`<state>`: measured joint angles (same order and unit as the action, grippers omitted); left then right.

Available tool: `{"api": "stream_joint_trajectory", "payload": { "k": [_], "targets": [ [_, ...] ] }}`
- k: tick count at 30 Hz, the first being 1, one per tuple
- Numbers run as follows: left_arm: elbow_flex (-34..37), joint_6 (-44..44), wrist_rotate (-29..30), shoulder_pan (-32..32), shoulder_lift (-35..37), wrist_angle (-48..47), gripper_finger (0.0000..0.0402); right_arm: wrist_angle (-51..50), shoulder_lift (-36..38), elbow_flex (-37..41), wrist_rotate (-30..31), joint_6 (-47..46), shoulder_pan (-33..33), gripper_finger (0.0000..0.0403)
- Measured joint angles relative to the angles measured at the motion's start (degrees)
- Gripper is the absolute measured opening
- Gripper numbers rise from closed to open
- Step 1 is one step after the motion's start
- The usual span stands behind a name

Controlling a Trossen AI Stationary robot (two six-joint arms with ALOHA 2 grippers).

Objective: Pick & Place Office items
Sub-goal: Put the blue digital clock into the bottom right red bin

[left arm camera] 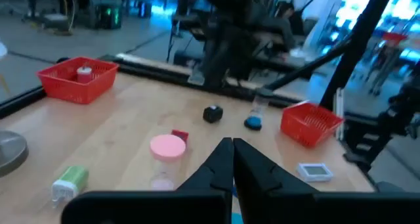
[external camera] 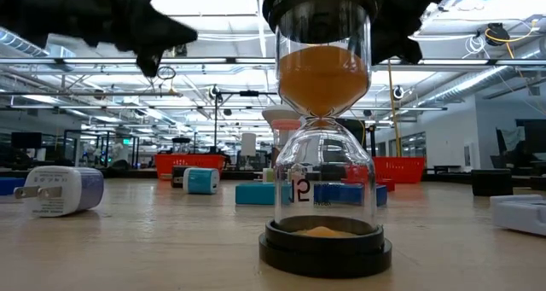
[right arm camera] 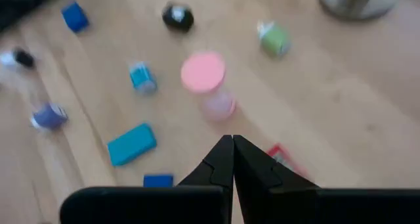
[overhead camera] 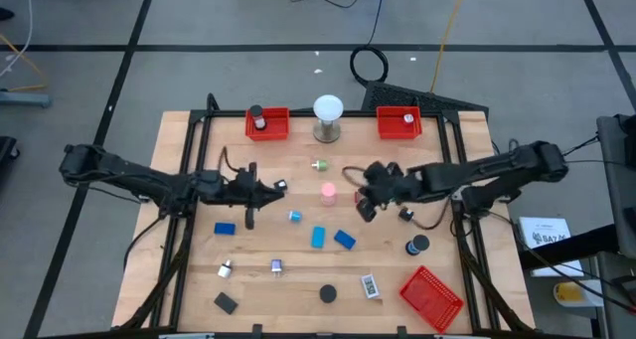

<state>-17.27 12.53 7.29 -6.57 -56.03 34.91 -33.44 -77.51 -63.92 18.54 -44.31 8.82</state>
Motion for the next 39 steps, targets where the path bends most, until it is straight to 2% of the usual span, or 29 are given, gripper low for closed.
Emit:
{"api": "stream_joint_trajectory", "payload": {
  "k": [5,10,16,21,34,39],
  "targets": [
    [5.8,0.6,-1.1,0.6,0.0,8.4,0.0007,-3.9,-9.0,-6.6,-6.8,-7.5,2.1,0.0026],
    [7.1,0.8,-0.8,1.4,-0.1,8.6,0.0016,-5.2,-16.3,-9.6,-12.8,-13.5,4.8,0.0093],
    [7.2,-1.7,-2.0,2.6,-0.1,8.7,0.0016,-5.8,-23.2,-12.5,-12.8,-17.1,6.9,0.018],
    [7.2,-1.7,-3.3,3.8,-0.1,8.7,0.0017,-6.1,-27.7,-15.4,-12.8,-17.1,7.1,0.0221],
    [7.2,-0.2,-4.8,5.0,-0.1,8.7,0.0017,-6.2,-35.8,-16.6,-12.4,-14.4,8.2,0.0232],
    [7.2,-0.1,-4.9,5.0,-0.1,8.6,0.0017,-7.3,-36.1,-16.6,-11.9,-15.6,8.2,0.0196]
  ]
}}
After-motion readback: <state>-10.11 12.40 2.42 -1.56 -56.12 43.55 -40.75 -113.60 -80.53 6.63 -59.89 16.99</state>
